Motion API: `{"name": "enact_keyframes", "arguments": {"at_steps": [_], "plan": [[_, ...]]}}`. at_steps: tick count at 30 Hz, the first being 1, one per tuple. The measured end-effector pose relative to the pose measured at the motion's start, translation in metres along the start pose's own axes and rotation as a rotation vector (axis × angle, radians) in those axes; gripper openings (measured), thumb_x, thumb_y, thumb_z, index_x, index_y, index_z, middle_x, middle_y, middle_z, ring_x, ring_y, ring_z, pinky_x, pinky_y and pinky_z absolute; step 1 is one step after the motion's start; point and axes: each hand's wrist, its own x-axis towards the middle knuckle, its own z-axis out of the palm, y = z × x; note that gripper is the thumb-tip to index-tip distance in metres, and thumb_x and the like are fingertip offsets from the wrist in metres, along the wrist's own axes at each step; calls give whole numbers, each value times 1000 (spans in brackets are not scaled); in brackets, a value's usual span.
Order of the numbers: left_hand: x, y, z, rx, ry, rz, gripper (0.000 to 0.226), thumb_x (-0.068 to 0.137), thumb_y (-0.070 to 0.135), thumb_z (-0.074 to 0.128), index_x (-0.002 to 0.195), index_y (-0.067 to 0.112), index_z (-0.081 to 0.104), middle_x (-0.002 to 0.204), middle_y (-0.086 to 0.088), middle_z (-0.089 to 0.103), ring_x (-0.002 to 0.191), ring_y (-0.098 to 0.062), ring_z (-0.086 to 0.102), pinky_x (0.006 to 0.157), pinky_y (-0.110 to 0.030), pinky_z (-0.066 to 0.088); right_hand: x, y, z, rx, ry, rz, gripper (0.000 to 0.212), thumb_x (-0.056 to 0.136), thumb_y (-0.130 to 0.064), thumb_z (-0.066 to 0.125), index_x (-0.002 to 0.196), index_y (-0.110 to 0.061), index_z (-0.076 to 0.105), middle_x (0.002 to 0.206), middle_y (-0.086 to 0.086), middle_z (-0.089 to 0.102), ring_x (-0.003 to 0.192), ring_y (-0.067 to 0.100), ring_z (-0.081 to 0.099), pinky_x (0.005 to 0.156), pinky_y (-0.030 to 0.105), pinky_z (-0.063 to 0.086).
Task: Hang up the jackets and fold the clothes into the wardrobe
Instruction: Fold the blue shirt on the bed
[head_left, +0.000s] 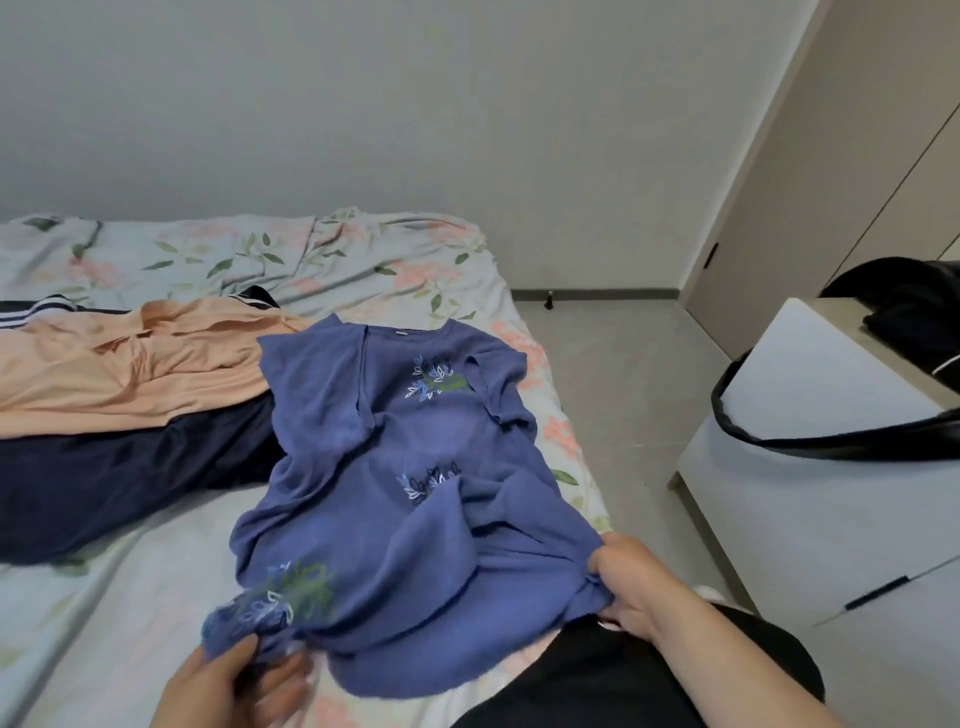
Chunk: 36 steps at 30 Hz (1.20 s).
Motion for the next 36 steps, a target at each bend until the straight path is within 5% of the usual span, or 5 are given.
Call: {"name": "enact_keyframes", "arguments": {"at_steps": [8, 13, 19, 30, 36], "plan": [[-7, 19, -21, 100, 95, 194, 18, 89, 10, 67, 101, -2, 62, 78, -14, 68, 68, -25, 63, 53, -29, 53, -22, -6, 9, -508, 19, -288, 55, 88, -11, 56, 141, -21, 43, 130, 0, 56, 112, 25, 60, 88, 35, 52], [-18, 27, -24, -10, 44, 329, 12, 98, 15, 55, 106, 7, 59, 95, -11, 65, 83, -28, 64, 56, -38, 60, -20, -6, 11, -1008, 218, -375, 20, 93, -12, 46, 75, -17, 54, 84, 5, 58, 76, 23, 51, 70, 28, 44], [-22, 35, -22, -42, -58, 268, 14, 100, 8, 46, 103, -2, 56, 73, -12, 71, 67, -15, 68, 50, -23, 55, -15, 5, 18, -1398, 186, -594, 52, 97, -44, 51, 140, -18, 42, 150, 8, 34, 135, 30, 35, 107, 37, 38], [1, 25, -39, 153, -129, 311, 63, 69, -31, 23, 102, -1, 69, 111, -16, 70, 104, -31, 62, 93, -49, 47, -6, -3, 19, -689, 68, -450, 30, 84, -5, 54, 59, -17, 43, 61, 1, 46, 59, 17, 37, 55, 29, 34], [4, 13, -19, 441, -26, 521, 40, 70, -2, 76, 101, 22, 72, 91, 1, 76, 74, -14, 69, 66, -32, 58, -11, -2, 5, -487, 21, -348, 18, 81, -1, 58, 67, -12, 54, 60, 6, 53, 53, 17, 46, 53, 26, 40]]}}
